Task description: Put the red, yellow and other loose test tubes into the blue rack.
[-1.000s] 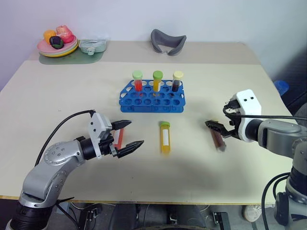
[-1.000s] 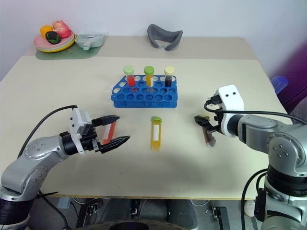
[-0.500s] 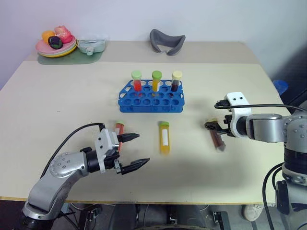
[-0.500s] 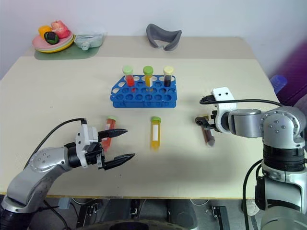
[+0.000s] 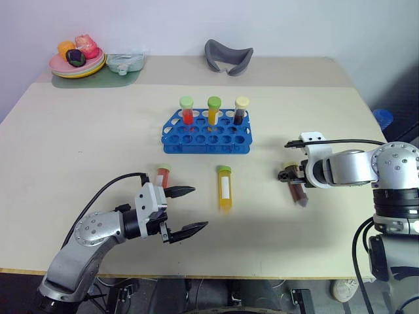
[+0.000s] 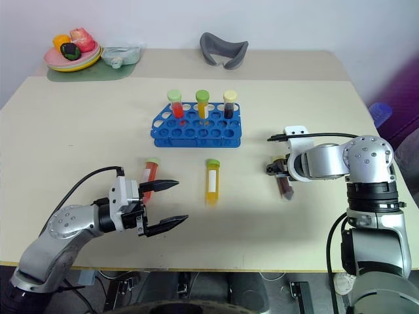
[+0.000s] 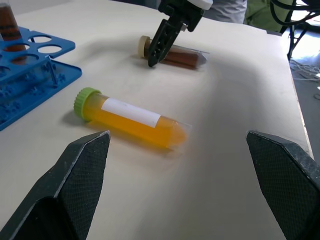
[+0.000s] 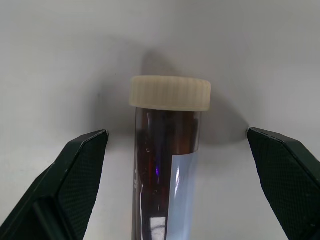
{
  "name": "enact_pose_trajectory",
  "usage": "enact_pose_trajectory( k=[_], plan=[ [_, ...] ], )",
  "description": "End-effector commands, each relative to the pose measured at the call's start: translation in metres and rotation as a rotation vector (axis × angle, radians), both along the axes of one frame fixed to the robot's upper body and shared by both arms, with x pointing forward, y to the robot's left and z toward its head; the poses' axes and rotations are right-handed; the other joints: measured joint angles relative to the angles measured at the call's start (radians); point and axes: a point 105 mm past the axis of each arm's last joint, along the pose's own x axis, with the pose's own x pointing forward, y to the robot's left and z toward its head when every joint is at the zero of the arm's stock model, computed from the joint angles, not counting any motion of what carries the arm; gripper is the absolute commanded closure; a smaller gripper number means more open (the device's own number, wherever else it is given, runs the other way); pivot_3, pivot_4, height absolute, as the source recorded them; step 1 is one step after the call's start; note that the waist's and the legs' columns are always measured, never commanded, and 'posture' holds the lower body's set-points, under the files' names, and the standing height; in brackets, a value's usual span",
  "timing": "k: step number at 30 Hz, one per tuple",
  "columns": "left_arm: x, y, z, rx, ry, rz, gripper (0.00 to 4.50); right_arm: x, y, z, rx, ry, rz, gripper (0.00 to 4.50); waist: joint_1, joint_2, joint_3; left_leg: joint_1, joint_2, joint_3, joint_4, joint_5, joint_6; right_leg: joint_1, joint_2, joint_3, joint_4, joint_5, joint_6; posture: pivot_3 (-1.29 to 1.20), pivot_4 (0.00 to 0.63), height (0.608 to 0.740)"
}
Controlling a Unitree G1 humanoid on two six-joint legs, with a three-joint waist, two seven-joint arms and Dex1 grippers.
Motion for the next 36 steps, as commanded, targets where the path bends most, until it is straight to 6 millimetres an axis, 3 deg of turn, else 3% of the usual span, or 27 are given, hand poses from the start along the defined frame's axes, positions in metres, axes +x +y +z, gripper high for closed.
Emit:
enact_pose_trajectory(
  k=[1,7,12,18,23,28,31,36],
  plan=[
    [-0.004,-0.005,0.005,-0.012,-0.035,-0.026,0.06,-0.001,0.005,-0.005,-0.004,0.026,0.012,0.00,-0.001,0.000,0.000,0.000,0.000,0.000,0.000,0.000,0.000,0.000,0.000,0.000,0.000,0.000,0.000,0.00,0.150,0.735],
    [-0.005,-0.005,0.005,0.000,-0.044,-0.035,0.06,0.000,0.006,-0.007,-0.001,0.041,0.004,0.00,-0.006,0.000,0.000,0.000,0.000,0.000,0.000,-0.001,0.001,0.000,0.000,0.000,0.000,0.000,0.000,0.00,0.150,0.735],
    [-0.004,-0.005,0.004,0.007,-0.050,-0.036,0.00,0.001,0.008,-0.006,-0.002,0.038,0.005,2.04,-0.014,0.000,0.000,0.000,0.000,0.000,0.000,-0.001,0.001,0.000,0.000,0.000,0.000,0.000,0.000,0.00,0.150,0.735],
    [-0.004,-0.005,0.004,0.009,-0.054,-0.035,0.00,0.001,0.012,-0.005,0.018,0.032,0.019,2.04,-0.016,0.000,0.000,0.000,0.000,-0.001,0.000,-0.001,0.001,0.000,0.000,0.000,0.000,0.000,0.000,0.00,0.150,0.735],
    [-0.002,-0.005,0.007,0.009,-0.061,-0.033,0.00,0.002,0.012,-0.003,0.017,0.025,0.021,3.65,-0.015,0.000,0.000,0.000,0.000,-0.001,0.000,-0.001,0.001,0.000,0.000,0.000,-0.001,0.000,0.000,0.00,0.150,0.735],
    [-0.001,-0.005,0.008,0.011,-0.065,-0.026,0.00,0.004,0.013,0.002,0.015,0.010,0.023,3.65,-0.017,0.000,0.000,0.000,0.000,-0.001,-0.001,-0.001,0.002,0.000,0.000,0.000,-0.001,0.000,0.000,0.00,0.150,0.735],
    [0.005,0.000,0.012,0.006,-0.074,0.016,0.00,0.006,0.032,0.024,0.038,-0.078,0.141,3.65,-0.017,0.000,0.000,0.000,0.000,-0.001,-0.001,-0.001,0.002,0.000,0.000,0.000,-0.001,0.000,0.000,0.00,0.150,0.735],
    [0.019,0.021,0.024,-0.030,-0.078,0.141,0.00,-0.009,0.090,0.098,0.069,-0.480,0.535,3.65,-0.017,0.006,0.002,-0.014,0.001,-0.001,0.000,-0.001,0.001,-0.016,0.000,0.000,0.003,0.000,0.000,0.00,0.150,0.735]
  ],
)
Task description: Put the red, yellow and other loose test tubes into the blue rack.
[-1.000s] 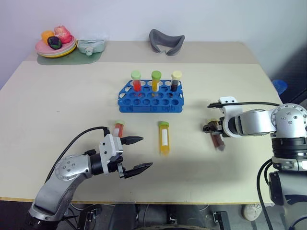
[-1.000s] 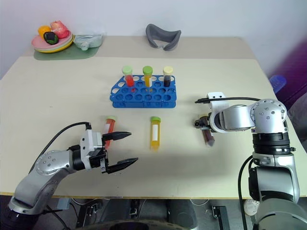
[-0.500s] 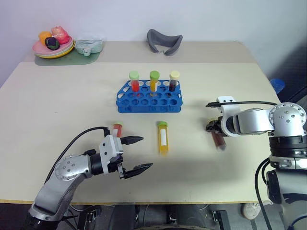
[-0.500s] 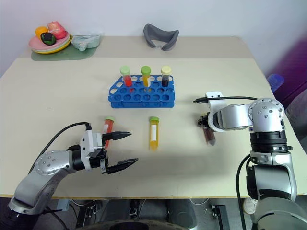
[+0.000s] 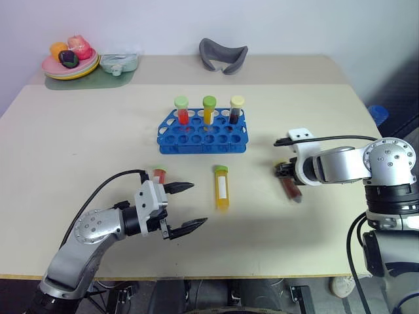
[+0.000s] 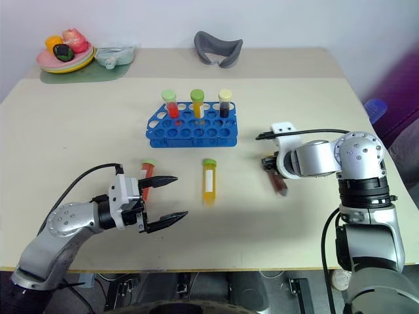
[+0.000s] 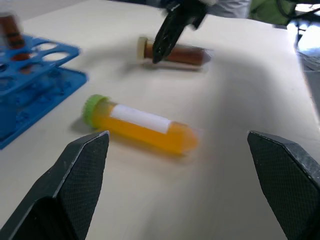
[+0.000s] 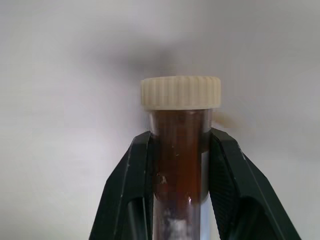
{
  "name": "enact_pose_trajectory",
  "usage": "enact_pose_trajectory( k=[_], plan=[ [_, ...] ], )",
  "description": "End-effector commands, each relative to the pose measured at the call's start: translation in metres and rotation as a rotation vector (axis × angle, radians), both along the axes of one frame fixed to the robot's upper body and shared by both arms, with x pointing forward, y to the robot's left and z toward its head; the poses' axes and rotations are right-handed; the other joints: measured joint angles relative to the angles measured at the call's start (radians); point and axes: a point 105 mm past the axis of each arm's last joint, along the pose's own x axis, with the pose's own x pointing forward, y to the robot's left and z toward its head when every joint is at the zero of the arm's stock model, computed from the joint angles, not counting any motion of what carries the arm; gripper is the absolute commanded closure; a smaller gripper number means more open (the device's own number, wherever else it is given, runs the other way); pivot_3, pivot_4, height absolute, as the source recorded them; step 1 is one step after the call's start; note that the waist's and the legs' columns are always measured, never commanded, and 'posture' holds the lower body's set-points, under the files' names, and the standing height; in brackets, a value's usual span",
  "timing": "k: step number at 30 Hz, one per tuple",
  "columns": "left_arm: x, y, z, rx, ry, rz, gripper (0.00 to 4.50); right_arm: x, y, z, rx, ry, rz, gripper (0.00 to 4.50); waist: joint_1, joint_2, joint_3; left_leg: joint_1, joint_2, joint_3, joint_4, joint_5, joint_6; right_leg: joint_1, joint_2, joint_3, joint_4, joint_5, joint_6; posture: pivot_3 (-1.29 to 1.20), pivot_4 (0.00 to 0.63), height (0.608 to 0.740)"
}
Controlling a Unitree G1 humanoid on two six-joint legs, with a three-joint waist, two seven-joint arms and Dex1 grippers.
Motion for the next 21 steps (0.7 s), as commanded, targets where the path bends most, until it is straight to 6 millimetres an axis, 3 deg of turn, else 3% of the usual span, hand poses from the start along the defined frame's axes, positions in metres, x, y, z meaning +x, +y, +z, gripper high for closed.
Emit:
enact_pose_trajectory(
  k=[1,4,9,13,21],
  plan=[
    [0.008,0.013,0.015,-0.036,-0.035,0.069,0.00,-0.010,0.040,0.068,0.073,-0.380,0.269,3.65,0.003,0.000,0.000,-0.001,0.000,0.000,0.000,0.000,0.000,-0.001,0.000,0.000,0.000,0.000,0.000,0.00,0.150,0.735],
    [0.013,0.019,0.018,-0.046,-0.038,0.104,0.00,-0.011,0.062,0.096,0.124,-0.648,0.407,3.65,0.004,0.000,0.000,-0.001,0.000,-0.002,-0.001,0.000,0.000,0.001,0.000,-0.001,-0.004,0.000,0.000,0.00,0.150,0.735],
    [0.020,0.021,0.025,-0.071,-0.055,0.127,0.00,0.016,0.075,0.102,0.244,-0.856,0.305,3.65,0.001,-0.002,-0.001,0.001,0.000,-0.001,0.002,0.000,0.000,0.005,0.000,-0.001,-0.006,0.002,0.003,0.00,0.150,0.735],
    [0.021,0.023,0.026,-0.074,-0.064,0.150,0.00,0.024,0.086,0.083,0.323,-0.893,0.247,3.65,0.003,-0.002,-0.001,0.001,0.000,-0.001,0.001,0.003,-0.006,0.005,0.000,-0.002,-0.006,0.002,0.003,0.00,0.150,0.735],
    [0.016,0.026,0.024,-0.074,-0.055,0.163,0.00,0.029,0.082,0.094,0.478,-0.954,0.166,3.65,0.002,-0.002,-0.001,0.001,0.000,0.000,0.001,0.004,-0.006,0.005,-0.001,-0.002,-0.005,0.002,0.003,0.00,0.150,0.735]
  ],
)
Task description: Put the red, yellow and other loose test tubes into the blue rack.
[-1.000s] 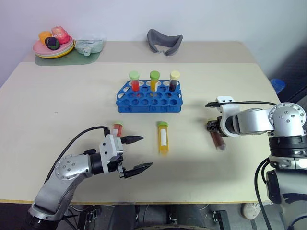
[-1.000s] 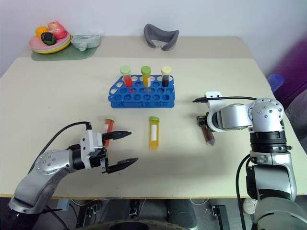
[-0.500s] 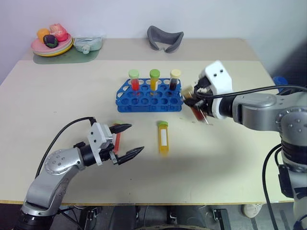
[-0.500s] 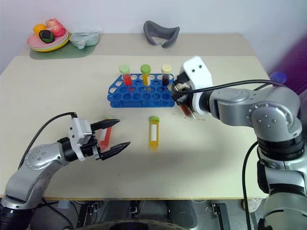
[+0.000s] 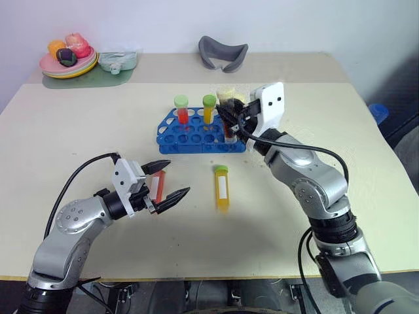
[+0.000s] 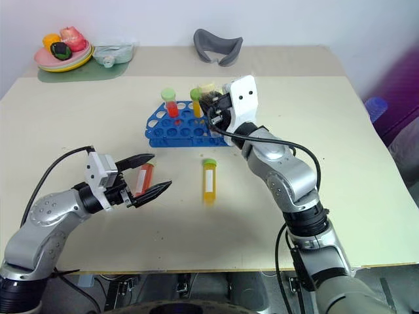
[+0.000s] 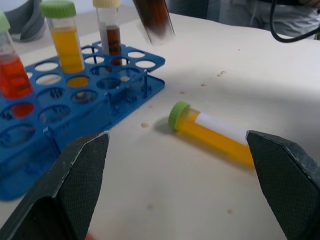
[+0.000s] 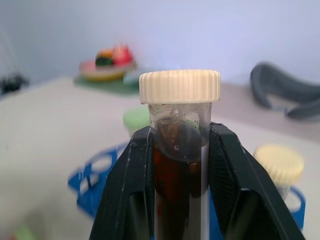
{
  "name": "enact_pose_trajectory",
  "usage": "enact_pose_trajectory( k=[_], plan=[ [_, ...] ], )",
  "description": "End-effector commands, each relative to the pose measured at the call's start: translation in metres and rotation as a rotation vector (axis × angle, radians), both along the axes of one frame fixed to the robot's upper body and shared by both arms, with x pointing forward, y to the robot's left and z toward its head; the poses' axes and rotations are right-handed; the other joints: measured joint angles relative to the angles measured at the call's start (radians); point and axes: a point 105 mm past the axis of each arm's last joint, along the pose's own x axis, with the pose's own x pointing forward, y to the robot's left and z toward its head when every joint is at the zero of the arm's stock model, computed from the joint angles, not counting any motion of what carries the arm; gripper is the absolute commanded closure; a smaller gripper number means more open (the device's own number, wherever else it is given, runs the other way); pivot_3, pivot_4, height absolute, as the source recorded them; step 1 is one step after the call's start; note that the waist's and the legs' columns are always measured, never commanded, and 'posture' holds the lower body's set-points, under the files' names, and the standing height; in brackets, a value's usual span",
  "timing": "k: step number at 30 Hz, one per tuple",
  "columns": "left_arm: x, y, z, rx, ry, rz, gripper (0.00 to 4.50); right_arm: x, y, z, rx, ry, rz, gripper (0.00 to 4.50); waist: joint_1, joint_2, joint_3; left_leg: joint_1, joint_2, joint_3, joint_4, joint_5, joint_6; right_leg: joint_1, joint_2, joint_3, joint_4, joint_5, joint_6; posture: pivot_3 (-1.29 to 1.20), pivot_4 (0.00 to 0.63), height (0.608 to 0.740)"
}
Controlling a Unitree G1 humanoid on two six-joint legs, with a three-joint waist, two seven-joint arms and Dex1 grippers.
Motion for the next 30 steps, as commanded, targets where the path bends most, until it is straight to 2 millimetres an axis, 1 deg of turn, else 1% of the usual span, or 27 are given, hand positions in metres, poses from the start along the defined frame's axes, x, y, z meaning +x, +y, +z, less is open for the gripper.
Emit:
enact_pose_trajectory(
  k=[1,4,7,9,15,22,26,30],
  plan=[
    [-0.004,-0.001,0.010,-0.009,-0.041,-0.006,0.00,0.000,-0.006,0.022,0.060,-0.077,-0.009,3.65,0.002,0.000,0.000,0.000,0.000,0.000,0.000,0.000,0.000,0.000,0.000,0.000,0.000,0.000,0.000,0.00,0.150,0.735],
    [-0.003,-0.003,0.010,-0.011,-0.039,-0.011,0.00,0.002,-0.007,0.021,0.062,-0.090,-0.014,3.65,0.000,0.000,0.000,0.000,0.000,0.000,0.000,0.000,0.000,0.000,0.000,0.000,0.000,0.000,0.000,0.00,0.150,0.735],
    [-0.002,-0.005,0.010,-0.014,-0.038,-0.021,0.00,0.005,-0.006,0.009,0.041,-0.115,-0.028,3.65,-0.001,0.000,0.000,0.000,0.000,0.000,0.000,0.000,0.000,0.000,0.000,0.000,0.000,0.000,0.000,0.00,0.150,0.735],
    [-0.002,-0.007,0.010,-0.016,-0.039,-0.026,0.00,0.003,-0.003,0.003,0.034,-0.149,-0.016,3.65,0.000,0.000,0.000,0.000,0.000,0.000,0.000,0.000,0.000,0.000,0.000,0.000,0.000,0.000,0.000,0.00,0.150,0.735],
    [0.000,-0.007,0.013,-0.016,-0.042,-0.019,0.00,0.008,-0.004,-0.018,0.099,-0.198,-0.037,3.65,-0.001,0.000,0.000,0.000,0.000,0.000,0.000,0.000,0.000,0.000,0.000,0.000,0.001,0.000,0.000,0.00,0.150,0.735],
    [0.000,-0.005,0.017,-0.011,-0.044,-0.007,0.00,0.016,-0.002,-0.030,0.111,-0.241,-0.059,3.65,-0.002,0.000,0.000,0.001,0.000,0.001,0.001,0.000,-0.001,0.000,0.000,0.000,0.002,0.000,0.000,0.00,0.150,0.735],
    [0.000,-0.004,0.020,-0.009,-0.047,-0.003,0.00,0.021,-0.005,-0.037,0.108,-0.253,-0.079,3.65,-0.002,0.000,0.000,0.001,0.000,0.001,0.001,0.000,-0.001,0.000,0.000,0.000,0.003,0.000,0.000,0.00,0.150,0.735],
    [0.000,-0.003,0.021,-0.006,-0.048,0.000,0.00,0.028,-0.012,-0.045,0.109,-0.254,-0.117,3.65,-0.002,0.000,0.000,0.001,0.000,0.001,0.001,0.001,-0.001,0.000,0.000,0.000,0.003,0.000,0.000,0.00,0.150,0.735]
  ],
)
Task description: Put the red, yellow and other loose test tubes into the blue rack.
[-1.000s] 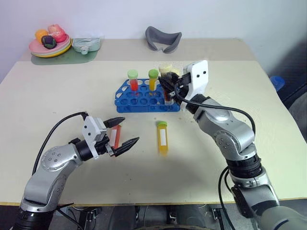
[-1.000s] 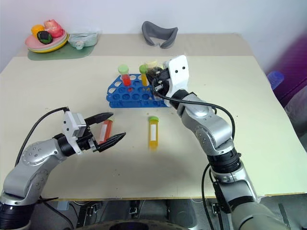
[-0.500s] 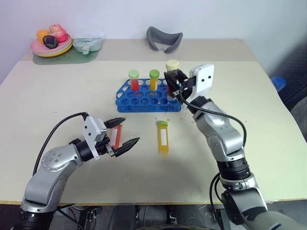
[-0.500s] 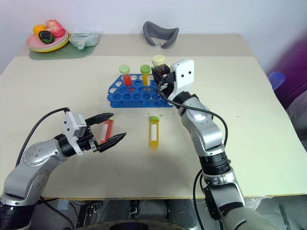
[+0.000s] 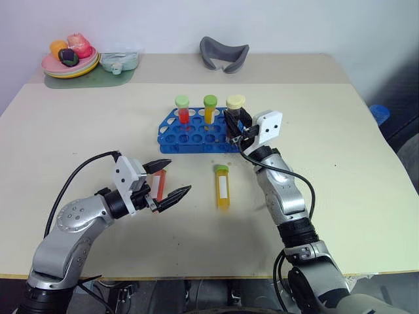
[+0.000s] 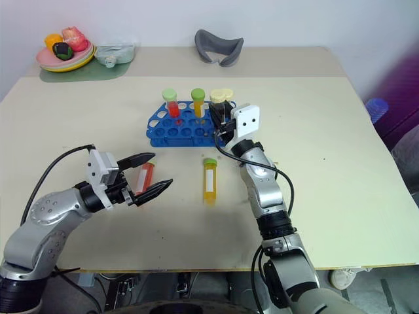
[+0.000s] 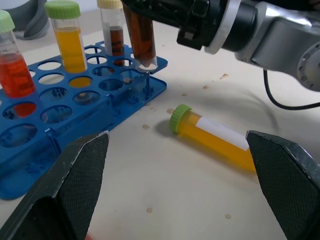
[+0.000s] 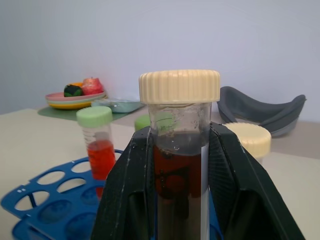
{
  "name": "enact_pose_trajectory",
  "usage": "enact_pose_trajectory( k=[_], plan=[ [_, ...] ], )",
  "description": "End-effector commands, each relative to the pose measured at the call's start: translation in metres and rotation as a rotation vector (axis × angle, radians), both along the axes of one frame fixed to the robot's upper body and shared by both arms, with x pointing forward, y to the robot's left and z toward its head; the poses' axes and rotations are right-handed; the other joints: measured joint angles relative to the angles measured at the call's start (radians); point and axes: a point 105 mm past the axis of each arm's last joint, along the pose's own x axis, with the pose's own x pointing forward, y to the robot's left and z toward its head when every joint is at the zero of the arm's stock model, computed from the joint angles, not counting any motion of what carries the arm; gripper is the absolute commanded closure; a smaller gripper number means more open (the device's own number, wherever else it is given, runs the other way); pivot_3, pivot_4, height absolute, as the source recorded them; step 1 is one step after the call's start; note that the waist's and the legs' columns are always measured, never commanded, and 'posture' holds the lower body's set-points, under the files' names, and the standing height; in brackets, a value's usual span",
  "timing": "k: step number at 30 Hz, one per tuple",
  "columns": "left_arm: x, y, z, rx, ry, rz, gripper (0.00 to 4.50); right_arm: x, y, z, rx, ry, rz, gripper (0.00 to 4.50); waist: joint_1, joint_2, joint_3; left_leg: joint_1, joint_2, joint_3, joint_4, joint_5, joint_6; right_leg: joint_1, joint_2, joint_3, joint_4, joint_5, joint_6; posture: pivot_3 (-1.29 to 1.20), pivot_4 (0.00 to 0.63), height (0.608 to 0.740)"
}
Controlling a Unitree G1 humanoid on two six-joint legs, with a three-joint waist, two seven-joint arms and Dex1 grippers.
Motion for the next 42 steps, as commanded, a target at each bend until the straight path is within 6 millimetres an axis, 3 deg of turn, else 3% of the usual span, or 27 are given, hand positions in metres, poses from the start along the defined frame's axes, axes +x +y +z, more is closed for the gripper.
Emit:
enact_pose_trajectory(
  k=[1,8,19,26,36,39,42],
  plan=[
    [-0.003,0.000,0.013,0.003,-0.050,-0.007,0.00,0.002,-0.005,0.014,0.028,-0.074,-0.026,3.65,0.000,0.000,0.000,0.000,0.000,0.000,0.000,0.000,0.000,0.000,0.000,0.000,0.000,0.000,0.000,0.00,0.150,0.735],
    [-0.003,0.003,0.011,0.007,-0.049,-0.006,0.00,0.009,-0.013,0.006,0.041,-0.072,-0.073,3.65,0.000,0.000,0.000,0.002,0.000,0.001,0.000,0.000,-0.001,0.000,0.000,0.001,0.004,0.000,0.000,0.00,0.150,0.735],
    [-0.003,0.000,0.012,0.007,-0.053,-0.011,0.00,0.004,-0.011,-0.009,0.090,-0.019,-0.042,3.65,0.000,0.000,0.000,0.002,0.000,0.001,0.000,0.000,-0.001,0.000,0.000,0.001,0.004,0.000,0.000,0.00,0.150,0.735],
    [-0.001,-0.002,0.016,0.006,-0.058,-0.011,0.00,0.002,-0.011,-0.001,0.106,-0.037,-0.027,0.10,-0.001,0.000,0.000,0.002,0.000,0.001,0.000,0.001,-0.001,0.000,0.000,0.001,0.004,0.000,0.000,0.00,0.150,0.735],
    [-0.001,0.003,0.017,0.008,-0.060,0.026,0.00,-0.013,-0.031,0.046,0.122,-0.158,-0.046,0.03,0.001,0.000,0.000,0.002,0.000,0.001,0.000,0.001,-0.001,0.000,0.000,0.001,0.005,0.000,0.000,0.00,0.150,0.735],
    [0.000,0.012,0.018,0.019,-0.067,0.056,0.00,-0.028,-0.045,0.060,0.043,-0.162,-0.031,0.03,0.004,0.000,0.000,0.002,0.000,0.001,0.001,0.001,-0.001,0.000,0.000,0.002,0.005,0.000,0.000,0.00,0.150,0.735],
    [0.002,0.024,0.016,0.038,-0.064,0.088,0.00,-0.048,-0.053,0.060,-0.016,-0.067,0.063,0.03,0.005,0.000,0.000,0.002,0.000,0.001,0.000,0.000,-0.001,0.000,0.000,0.002,0.004,0.000,0.000,0.00,0.150,0.735]
  ],
)
